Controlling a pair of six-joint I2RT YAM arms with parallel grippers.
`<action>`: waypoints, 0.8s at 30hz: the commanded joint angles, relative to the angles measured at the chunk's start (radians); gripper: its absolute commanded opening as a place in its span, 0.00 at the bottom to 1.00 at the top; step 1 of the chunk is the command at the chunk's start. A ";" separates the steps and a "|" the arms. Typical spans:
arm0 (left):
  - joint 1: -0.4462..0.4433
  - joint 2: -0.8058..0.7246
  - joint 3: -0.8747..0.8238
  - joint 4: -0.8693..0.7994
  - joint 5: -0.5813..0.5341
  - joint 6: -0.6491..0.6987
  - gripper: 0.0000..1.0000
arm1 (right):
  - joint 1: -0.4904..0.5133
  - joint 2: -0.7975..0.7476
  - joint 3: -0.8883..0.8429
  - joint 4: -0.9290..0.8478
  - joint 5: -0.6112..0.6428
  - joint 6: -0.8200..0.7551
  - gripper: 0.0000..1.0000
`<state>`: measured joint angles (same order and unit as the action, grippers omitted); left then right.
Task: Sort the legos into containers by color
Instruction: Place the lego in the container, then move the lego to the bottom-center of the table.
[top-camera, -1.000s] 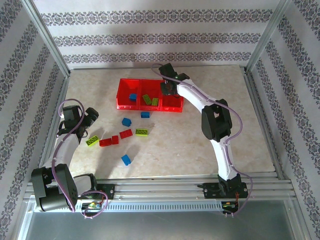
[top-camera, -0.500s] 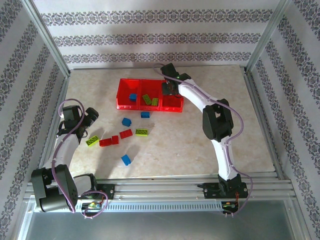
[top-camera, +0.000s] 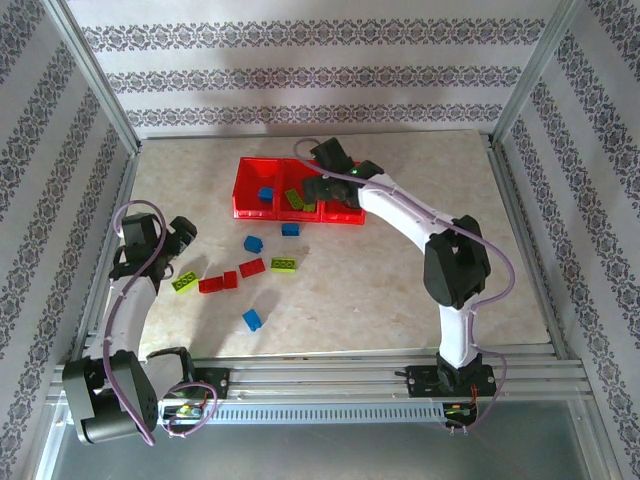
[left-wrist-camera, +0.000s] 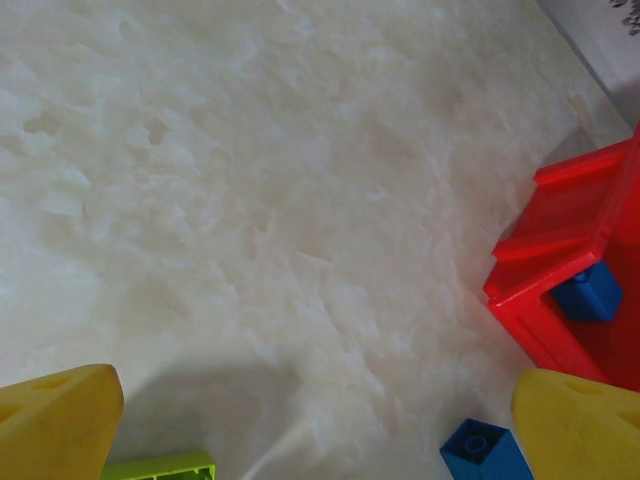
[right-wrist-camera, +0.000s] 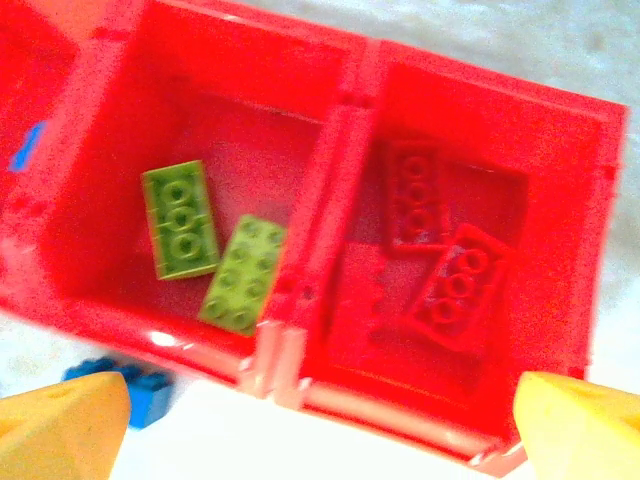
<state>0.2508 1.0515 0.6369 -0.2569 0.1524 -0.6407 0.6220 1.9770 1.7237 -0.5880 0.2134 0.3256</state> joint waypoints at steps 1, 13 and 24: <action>-0.001 -0.041 -0.016 -0.075 0.012 -0.016 1.00 | 0.062 -0.019 -0.023 0.003 0.034 -0.023 0.98; -0.015 -0.141 -0.083 -0.122 -0.042 -0.057 1.00 | 0.279 0.181 0.178 -0.135 0.053 0.026 0.98; -0.015 -0.141 -0.103 -0.131 -0.045 -0.052 1.00 | 0.337 0.292 0.284 -0.181 0.010 0.009 0.98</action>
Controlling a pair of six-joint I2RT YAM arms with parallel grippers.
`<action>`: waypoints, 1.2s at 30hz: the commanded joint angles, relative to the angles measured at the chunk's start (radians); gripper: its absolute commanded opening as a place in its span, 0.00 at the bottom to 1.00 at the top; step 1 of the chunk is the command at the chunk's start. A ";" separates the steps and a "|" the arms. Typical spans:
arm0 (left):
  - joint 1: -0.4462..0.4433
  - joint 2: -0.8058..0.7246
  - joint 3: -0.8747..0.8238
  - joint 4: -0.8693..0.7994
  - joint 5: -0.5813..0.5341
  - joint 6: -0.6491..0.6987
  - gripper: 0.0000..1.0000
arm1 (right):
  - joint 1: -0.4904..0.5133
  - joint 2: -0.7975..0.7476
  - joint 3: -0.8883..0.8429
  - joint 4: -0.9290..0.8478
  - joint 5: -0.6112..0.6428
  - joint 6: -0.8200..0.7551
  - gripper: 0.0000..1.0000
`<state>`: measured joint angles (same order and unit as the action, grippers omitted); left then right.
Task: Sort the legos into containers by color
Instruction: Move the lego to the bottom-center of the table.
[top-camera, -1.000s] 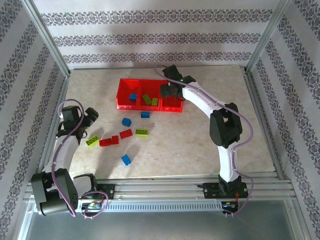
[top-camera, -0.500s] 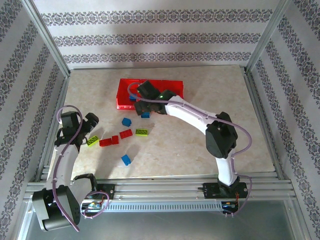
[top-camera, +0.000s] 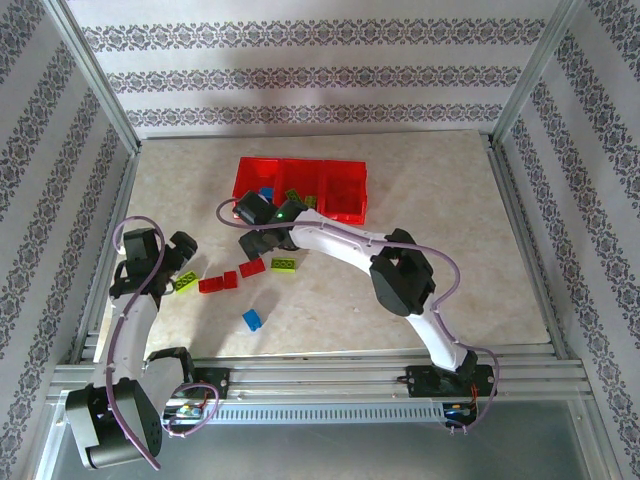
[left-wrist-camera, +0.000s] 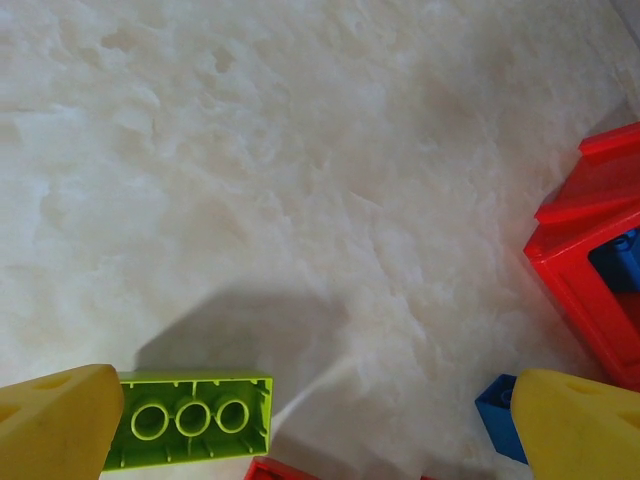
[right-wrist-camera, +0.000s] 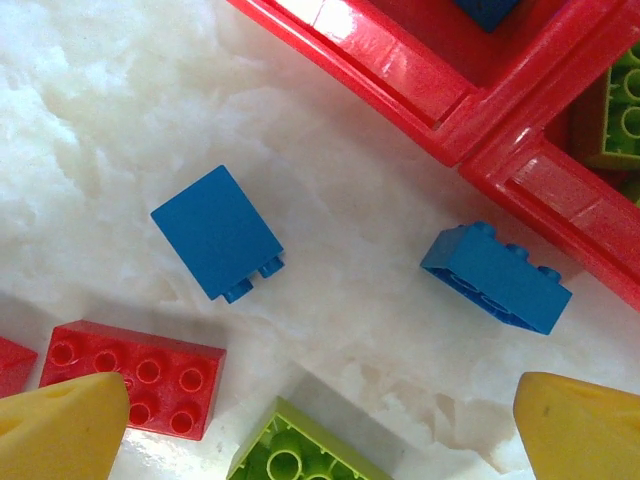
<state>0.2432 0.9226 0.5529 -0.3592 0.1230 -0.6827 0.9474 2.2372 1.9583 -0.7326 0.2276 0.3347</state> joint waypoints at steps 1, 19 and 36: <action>-0.007 -0.012 -0.021 -0.024 -0.014 -0.012 1.00 | 0.013 0.046 0.064 -0.044 0.000 -0.002 0.98; -0.006 0.020 -0.019 0.008 -0.015 -0.013 1.00 | 0.062 0.305 0.401 -0.207 0.162 -0.075 0.98; -0.006 0.046 -0.003 0.034 -0.008 -0.013 1.00 | 0.107 0.340 0.439 -0.261 0.186 -0.130 0.98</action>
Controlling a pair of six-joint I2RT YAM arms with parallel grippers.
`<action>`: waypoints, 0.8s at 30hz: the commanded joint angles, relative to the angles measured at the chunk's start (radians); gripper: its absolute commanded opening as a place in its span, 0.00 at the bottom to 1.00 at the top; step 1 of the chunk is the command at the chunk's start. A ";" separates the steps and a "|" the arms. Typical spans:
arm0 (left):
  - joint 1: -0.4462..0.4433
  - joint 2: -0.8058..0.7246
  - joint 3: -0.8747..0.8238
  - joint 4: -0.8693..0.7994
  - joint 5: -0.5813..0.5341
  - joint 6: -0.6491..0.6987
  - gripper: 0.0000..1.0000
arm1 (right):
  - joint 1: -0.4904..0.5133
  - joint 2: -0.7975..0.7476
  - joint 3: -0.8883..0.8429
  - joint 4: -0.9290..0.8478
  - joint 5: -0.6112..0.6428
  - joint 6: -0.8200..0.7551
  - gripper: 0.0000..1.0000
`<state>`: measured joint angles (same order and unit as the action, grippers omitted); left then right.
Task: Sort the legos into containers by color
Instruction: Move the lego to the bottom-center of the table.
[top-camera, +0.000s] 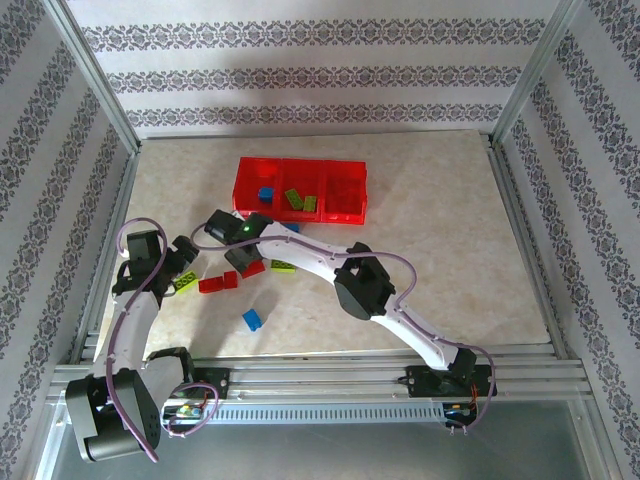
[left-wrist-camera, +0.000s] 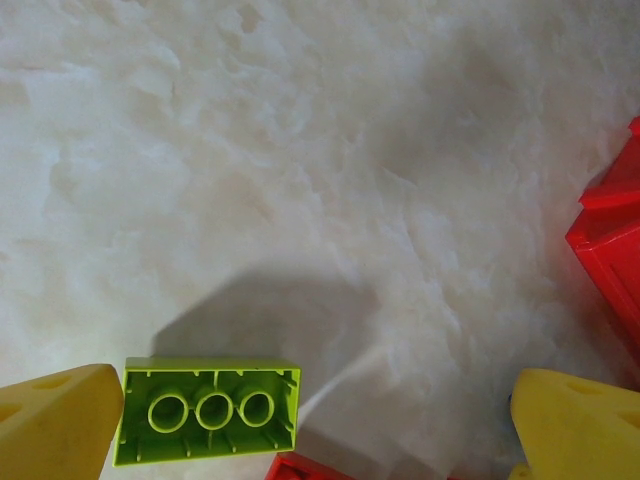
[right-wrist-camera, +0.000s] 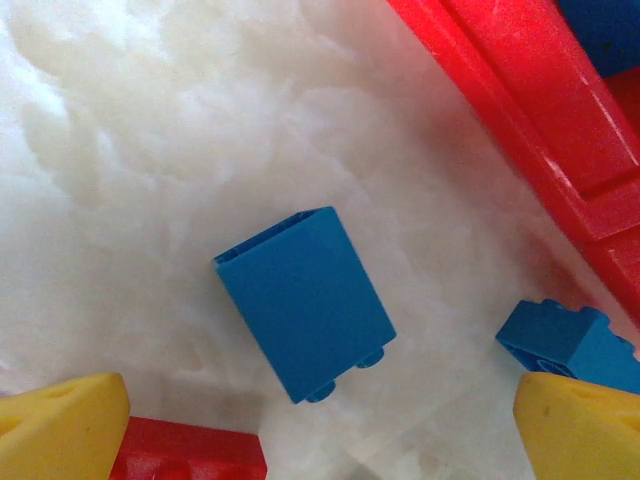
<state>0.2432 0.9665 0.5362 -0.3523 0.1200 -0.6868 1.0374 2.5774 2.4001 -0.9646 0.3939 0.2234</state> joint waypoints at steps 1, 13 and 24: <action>-0.007 0.002 0.014 0.027 -0.006 -0.009 1.00 | 0.019 -0.007 -0.011 -0.031 0.017 -0.018 0.98; -0.007 -0.008 0.014 0.029 -0.009 -0.011 1.00 | 0.032 -0.171 -0.258 -0.016 -0.041 0.020 0.98; -0.006 -0.022 0.021 0.015 -0.017 -0.002 1.00 | 0.039 -0.381 -0.585 -0.004 -0.090 0.064 0.98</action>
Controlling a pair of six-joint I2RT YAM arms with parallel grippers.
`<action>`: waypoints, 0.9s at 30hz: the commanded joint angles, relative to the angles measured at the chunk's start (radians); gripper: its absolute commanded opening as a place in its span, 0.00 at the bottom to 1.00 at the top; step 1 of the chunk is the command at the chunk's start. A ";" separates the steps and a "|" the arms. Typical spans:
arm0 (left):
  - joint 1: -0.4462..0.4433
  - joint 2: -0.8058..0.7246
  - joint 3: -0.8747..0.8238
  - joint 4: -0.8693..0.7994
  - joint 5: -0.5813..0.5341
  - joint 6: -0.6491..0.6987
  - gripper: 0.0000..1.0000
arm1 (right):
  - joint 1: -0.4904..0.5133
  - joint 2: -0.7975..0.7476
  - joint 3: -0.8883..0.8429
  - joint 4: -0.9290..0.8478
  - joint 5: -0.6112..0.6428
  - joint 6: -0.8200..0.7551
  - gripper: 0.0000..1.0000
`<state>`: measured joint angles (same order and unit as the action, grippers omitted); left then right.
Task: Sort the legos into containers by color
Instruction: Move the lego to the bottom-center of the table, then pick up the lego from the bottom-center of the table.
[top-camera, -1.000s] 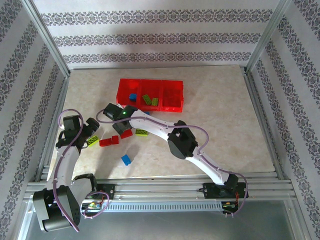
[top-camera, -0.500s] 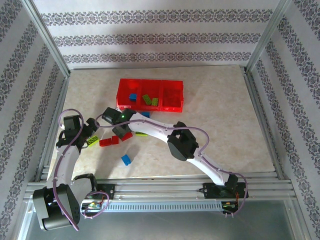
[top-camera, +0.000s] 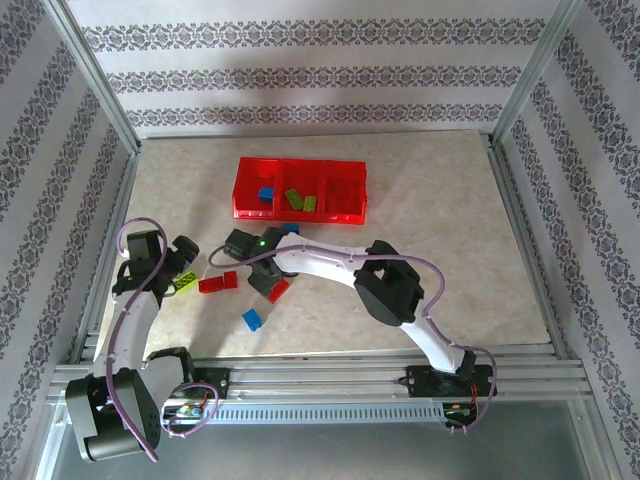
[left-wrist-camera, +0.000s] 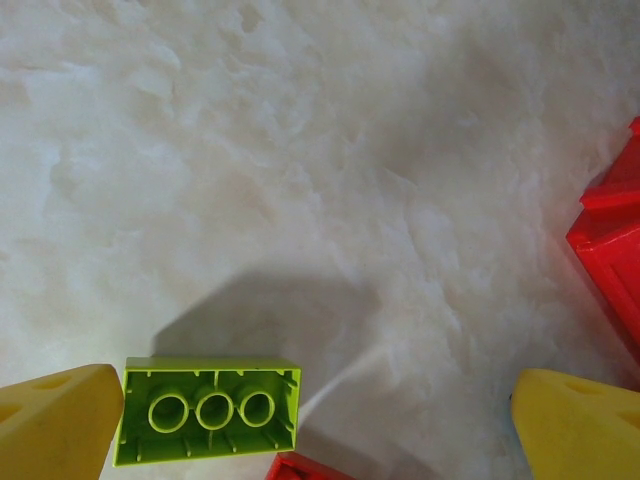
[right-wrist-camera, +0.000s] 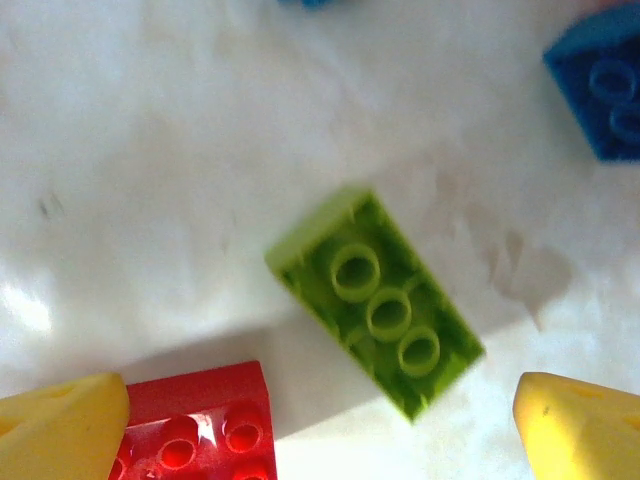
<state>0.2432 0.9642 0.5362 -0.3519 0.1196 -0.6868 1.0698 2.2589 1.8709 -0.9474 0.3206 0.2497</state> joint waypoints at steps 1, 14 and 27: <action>-0.007 -0.021 0.021 0.014 -0.019 -0.002 1.00 | 0.007 -0.080 -0.078 -0.024 -0.025 0.051 0.98; -0.007 -0.015 0.021 0.022 -0.024 0.006 1.00 | 0.005 -0.105 -0.071 0.012 -0.165 0.189 0.98; -0.006 -0.008 0.013 0.037 -0.026 0.007 1.00 | 0.004 -0.071 -0.143 -0.001 -0.169 0.245 0.98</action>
<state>0.2432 0.9543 0.5365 -0.3519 0.1040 -0.6861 1.0695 2.1857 1.7603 -0.9234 0.1474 0.4599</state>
